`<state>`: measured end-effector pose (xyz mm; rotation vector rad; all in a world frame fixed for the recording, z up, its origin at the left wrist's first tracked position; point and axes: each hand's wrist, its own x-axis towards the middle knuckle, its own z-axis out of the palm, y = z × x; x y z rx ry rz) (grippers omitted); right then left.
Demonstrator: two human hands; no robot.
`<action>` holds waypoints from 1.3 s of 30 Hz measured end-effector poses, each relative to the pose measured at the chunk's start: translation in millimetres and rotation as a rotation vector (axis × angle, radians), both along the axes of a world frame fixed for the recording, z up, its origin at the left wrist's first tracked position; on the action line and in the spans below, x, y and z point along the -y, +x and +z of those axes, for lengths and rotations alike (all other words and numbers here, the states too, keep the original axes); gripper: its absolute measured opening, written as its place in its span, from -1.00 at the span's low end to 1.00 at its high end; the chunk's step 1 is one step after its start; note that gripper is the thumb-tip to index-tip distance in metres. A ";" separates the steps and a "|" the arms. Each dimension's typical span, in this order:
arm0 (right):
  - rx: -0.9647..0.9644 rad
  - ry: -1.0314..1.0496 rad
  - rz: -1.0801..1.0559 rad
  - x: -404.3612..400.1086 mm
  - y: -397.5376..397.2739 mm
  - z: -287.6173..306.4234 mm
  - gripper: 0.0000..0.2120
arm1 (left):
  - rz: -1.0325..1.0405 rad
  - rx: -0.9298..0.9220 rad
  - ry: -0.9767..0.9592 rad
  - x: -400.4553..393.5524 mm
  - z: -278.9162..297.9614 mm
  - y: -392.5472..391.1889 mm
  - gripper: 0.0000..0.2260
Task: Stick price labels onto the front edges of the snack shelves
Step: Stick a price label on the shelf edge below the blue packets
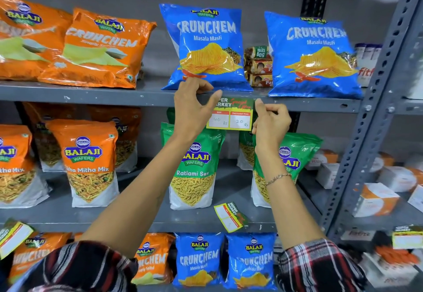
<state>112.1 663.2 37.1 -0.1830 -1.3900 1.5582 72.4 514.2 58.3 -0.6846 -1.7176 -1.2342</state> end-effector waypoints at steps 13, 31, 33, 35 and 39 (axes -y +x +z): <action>0.183 0.229 -0.235 6.1 -11.3 -0.1 -0.51 | 0.138 -0.073 -0.068 -13.7 -8.6 -11.7 -0.73; 0.032 0.406 -0.197 12.0 10.0 -16.2 -0.68 | 0.012 -0.073 -0.268 23.4 -12.7 5.1 -0.66; 0.049 0.444 -0.205 17.9 11.3 -20.1 -0.68 | 0.022 -0.047 -0.350 24.9 -14.8 5.4 -0.58; 0.065 0.439 -0.215 20.1 12.3 -23.4 -0.69 | 0.038 -0.027 -0.411 26.6 -17.3 3.8 -0.54; 0.063 0.420 -0.240 24.6 18.3 -33.8 -0.69 | 0.075 -0.068 -0.490 28.6 -22.0 -0.7 -0.53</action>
